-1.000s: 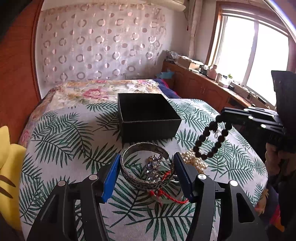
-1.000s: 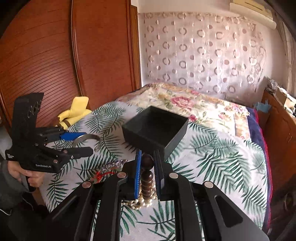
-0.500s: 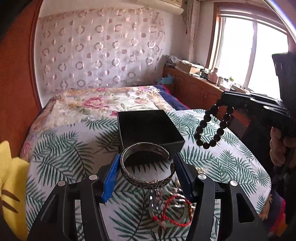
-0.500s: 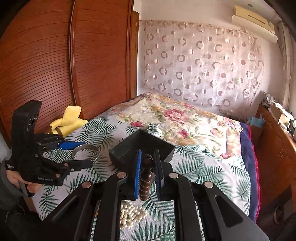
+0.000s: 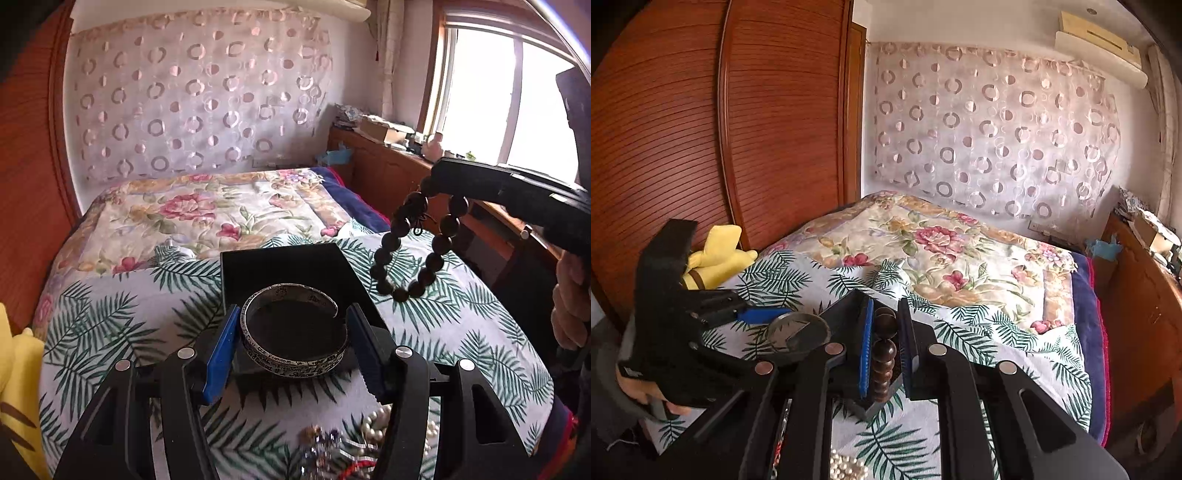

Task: Organize jewelry
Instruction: 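Lift both held pieces and carry them over the black box with both tools, then open the right tool over the box while the left tool drops the silver bangle inside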

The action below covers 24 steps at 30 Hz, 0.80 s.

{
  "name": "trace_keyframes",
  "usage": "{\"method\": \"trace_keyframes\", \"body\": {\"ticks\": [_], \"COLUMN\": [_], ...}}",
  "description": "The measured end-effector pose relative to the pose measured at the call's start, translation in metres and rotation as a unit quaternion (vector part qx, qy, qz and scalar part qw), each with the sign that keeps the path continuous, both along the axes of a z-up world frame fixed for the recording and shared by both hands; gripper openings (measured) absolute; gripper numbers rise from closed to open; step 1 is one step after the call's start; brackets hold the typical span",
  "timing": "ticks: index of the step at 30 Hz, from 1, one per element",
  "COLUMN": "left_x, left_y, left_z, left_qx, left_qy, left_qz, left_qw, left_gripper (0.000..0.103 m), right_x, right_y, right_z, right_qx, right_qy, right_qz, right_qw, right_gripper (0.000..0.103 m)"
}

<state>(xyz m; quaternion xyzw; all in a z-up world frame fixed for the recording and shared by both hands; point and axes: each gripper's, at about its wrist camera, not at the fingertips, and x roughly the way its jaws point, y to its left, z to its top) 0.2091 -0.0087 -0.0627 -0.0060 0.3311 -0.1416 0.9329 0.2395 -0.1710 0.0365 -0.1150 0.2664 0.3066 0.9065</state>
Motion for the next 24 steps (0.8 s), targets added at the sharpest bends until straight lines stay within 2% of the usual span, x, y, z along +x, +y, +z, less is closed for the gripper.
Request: {"method": "trace_keyframes", "body": {"ticks": [8, 14, 17, 20, 24], "left_x": [0.026, 0.023, 0.017, 0.006, -0.01], "left_y": [-0.006, 0.002, 0.005, 0.011, 0.021], "left_z": [-0.018, -0.02, -0.015, -0.009, -0.002], "left_qx": [-0.002, -0.015, -0.016, -0.019, -0.021], "left_qy": [0.025, 0.026, 0.015, 0.004, -0.015], "left_qz": [0.004, 0.013, 0.018, 0.022, 0.032], "left_qw": [0.9997, 0.9995, 0.9996, 0.9996, 0.9992], "left_gripper": [0.056, 0.058, 0.069, 0.07, 0.084], "right_x": [0.021, 0.032, 0.035, 0.036, 0.038], "right_y": [0.013, 0.018, 0.024, 0.029, 0.037], "right_z": [-0.015, -0.027, -0.033, -0.041, -0.065], "right_qx": [0.0, 0.01, 0.01, 0.004, -0.01], "right_qy": [0.022, 0.045, 0.055, 0.067, 0.09], "right_qz": [0.004, 0.011, 0.014, 0.014, 0.016], "right_qw": [1.0, 0.999, 0.998, 0.998, 0.996], "right_gripper": [0.015, 0.015, 0.015, 0.015, 0.015]}}
